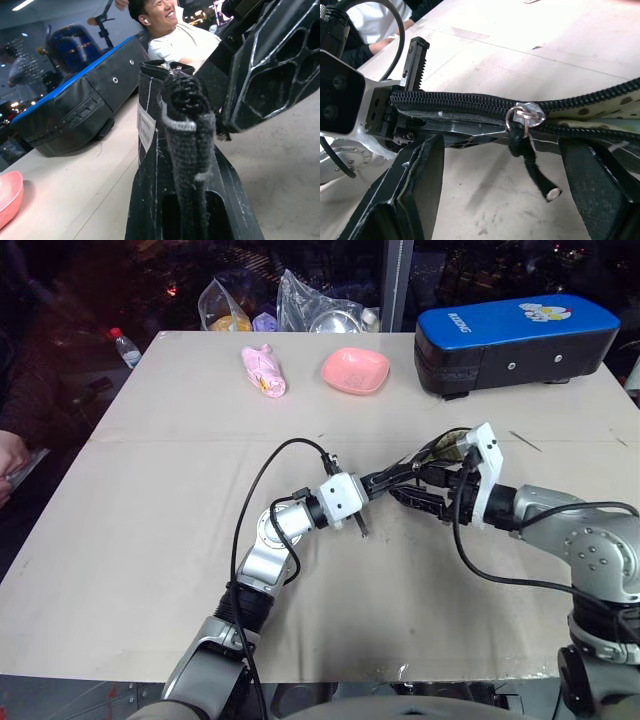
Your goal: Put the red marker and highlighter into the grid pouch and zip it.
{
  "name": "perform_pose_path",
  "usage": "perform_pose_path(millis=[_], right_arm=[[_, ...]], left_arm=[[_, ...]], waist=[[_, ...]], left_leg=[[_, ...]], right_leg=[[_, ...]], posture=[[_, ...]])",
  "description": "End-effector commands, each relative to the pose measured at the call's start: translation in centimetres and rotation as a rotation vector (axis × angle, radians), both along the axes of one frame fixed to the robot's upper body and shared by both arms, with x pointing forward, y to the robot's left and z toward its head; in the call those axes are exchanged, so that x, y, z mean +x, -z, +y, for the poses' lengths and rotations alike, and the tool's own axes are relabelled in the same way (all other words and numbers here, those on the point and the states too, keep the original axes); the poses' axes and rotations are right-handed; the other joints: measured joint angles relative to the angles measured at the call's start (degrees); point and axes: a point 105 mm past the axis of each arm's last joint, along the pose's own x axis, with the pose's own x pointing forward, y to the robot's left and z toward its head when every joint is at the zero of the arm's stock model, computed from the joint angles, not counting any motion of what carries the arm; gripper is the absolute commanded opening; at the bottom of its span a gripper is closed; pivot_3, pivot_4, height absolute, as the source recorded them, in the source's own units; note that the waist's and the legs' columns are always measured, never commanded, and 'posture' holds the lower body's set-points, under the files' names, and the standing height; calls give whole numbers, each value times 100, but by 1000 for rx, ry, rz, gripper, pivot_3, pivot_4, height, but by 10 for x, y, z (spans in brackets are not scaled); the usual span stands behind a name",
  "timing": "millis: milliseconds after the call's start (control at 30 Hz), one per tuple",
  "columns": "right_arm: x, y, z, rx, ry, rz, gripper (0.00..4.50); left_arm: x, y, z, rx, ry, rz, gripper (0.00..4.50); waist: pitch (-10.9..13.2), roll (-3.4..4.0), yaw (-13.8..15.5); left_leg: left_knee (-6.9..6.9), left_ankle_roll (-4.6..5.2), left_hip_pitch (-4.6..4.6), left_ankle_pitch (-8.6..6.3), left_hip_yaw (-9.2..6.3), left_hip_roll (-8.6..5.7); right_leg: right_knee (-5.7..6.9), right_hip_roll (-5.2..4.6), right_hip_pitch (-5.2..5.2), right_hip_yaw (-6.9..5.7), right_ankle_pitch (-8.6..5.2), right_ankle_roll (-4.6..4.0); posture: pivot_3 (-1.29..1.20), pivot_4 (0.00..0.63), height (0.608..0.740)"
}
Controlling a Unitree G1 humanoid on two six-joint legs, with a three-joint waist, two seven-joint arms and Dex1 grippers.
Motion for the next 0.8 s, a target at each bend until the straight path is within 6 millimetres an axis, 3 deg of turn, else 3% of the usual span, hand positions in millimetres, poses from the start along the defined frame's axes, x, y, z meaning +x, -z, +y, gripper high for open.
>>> perform_pose_path(millis=[33, 200, 300, 533, 667, 800], right_arm=[[0, -13, 2, 24, -13, -39, 2287], [0, -14, 0, 44, -2, -23, 14], [1, -14, -3, 50, 15, -13, 14], [9, -20, -33, 56, 133, -17, 14], [20, -23, -66, 27, 257, -26, 14], [45, -27, -118, -2, 517, -64, 14]], left_arm=[[-7, -8, -6, -18, 20, -32, 0], [-8, -5, -7, -16, 21, -26, 0], [-6, -5, -7, -14, 19, -27, 0], [-4, -5, -4, -10, 3, -28, 0], [-1, -5, 2, -4, -19, -33, 0], [1, -4, 8, 0, -42, -35, 0]], waist=[[0, 0, -7], [0, 0, -7], [0, 0, -4], [0, 0, -3], [0, 0, -6], [0, 0, -5]], left_leg=[[0, 0, 0, 0, 0, 1], [0, 0, 1, 0, 0, 2], [0, 0, 1, 0, 0, 2], [0, 0, 0, 0, 0, 2], [0, 0, 1, 0, 1, 2], [0, 1, 0, 0, 2, 1]], right_leg=[[0, 1, 0, 0, 0, 0], [1, 3, 0, 0, 0, 0], [1, 3, 0, 0, 0, 0], [1, 3, 0, 1, 0, 0], [1, 3, 0, 1, 0, 0], [1, 2, 1, 1, 0, 0]], posture=[[0, 150, 726], [0, 150, 726], [0, 150, 726], [0, 150, 726], [0, 150, 726], [0, 150, 726]])
